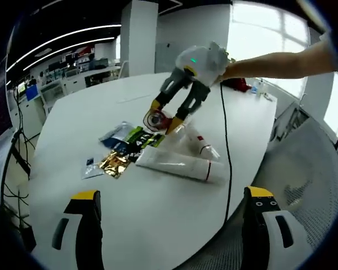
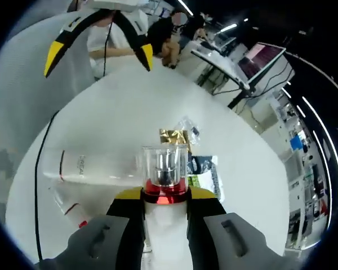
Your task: Arrange the skincare products in the storage area until every visible bottle or jar stands upright without overlapping.
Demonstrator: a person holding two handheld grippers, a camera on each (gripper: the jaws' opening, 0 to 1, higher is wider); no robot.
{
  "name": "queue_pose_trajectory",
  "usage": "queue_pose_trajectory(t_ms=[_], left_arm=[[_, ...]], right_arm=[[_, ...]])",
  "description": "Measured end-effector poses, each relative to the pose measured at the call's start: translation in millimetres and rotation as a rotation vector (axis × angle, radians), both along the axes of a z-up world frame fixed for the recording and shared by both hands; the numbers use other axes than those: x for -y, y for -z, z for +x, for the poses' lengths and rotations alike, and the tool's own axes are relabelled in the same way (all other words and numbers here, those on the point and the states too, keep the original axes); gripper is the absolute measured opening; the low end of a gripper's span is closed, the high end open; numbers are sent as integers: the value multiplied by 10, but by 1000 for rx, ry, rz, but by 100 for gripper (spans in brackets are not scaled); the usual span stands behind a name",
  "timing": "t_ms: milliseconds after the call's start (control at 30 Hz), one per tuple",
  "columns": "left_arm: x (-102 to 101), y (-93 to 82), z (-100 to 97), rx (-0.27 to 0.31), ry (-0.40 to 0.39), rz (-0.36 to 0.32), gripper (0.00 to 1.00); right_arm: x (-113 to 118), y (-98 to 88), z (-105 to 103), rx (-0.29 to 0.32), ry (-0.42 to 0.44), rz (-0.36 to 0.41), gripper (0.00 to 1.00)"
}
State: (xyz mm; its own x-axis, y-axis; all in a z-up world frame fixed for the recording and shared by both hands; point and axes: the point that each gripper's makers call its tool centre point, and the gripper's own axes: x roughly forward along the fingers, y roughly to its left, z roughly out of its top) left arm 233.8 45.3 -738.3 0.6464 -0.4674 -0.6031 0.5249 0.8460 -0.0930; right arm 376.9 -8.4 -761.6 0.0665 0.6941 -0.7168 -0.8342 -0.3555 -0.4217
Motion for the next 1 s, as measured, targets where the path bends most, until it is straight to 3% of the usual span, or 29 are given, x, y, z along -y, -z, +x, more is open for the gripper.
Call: queue_pose_trajectory(t_ms=[100,300,667,1000], left_arm=[[-10,-27,13,-1,6,-10,98],[-26,-100,161,73,45,1,96],[101,30,294,98,124,-40,93],[269,-14,600,171,200,-163,81]], right_arm=[[5,-63,-7,-24,38,47,26],[-1,-136,-27,-45,97,120,26],[32,-266,-19,-136,210,265,26],[71,-310,19,-206,289,353,26]])
